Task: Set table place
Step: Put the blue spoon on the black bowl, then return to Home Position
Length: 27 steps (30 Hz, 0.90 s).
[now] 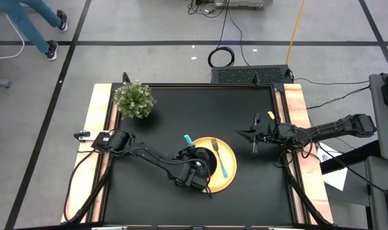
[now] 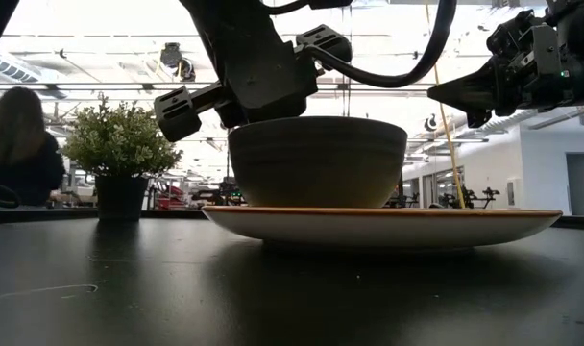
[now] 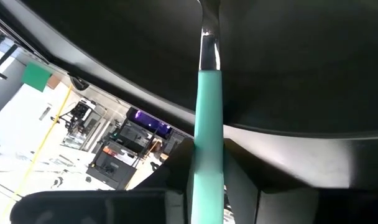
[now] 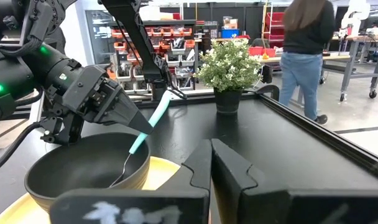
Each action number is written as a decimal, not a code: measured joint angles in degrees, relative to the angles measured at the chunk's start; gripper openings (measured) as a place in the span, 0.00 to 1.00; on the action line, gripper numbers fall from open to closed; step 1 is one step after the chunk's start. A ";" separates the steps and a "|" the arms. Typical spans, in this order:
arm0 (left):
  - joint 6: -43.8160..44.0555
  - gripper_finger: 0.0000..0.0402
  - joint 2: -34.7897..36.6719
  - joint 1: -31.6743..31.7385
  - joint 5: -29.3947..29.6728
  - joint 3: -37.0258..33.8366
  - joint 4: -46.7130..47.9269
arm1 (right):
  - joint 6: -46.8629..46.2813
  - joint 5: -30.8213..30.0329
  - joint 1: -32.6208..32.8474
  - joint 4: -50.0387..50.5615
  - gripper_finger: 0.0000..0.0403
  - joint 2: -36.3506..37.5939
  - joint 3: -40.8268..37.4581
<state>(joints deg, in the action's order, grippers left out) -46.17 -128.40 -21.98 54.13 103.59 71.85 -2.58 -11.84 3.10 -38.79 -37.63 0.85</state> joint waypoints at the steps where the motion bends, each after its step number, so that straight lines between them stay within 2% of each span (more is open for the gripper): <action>1: 0.15 0.18 0.00 0.00 0.00 0.00 0.03 | 0.01 0.00 -0.01 0.00 0.00 0.00 0.00; 16: 1.51 0.44 0.00 0.00 1.72 -0.02 0.09 | 0.01 0.00 0.01 0.00 0.00 0.00 -0.01; 24: 1.75 0.48 0.00 0.00 3.13 -0.02 0.30 | 0.01 0.00 0.01 0.00 0.00 -0.02 0.01; 27: 2.35 0.48 0.00 0.00 4.33 0.83 3.52 | 0.01 0.00 0.01 0.00 0.00 0.00 0.01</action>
<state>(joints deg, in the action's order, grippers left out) -43.82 -128.40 -21.98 58.46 104.42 75.37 -2.57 -11.84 3.11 -38.79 -37.63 0.86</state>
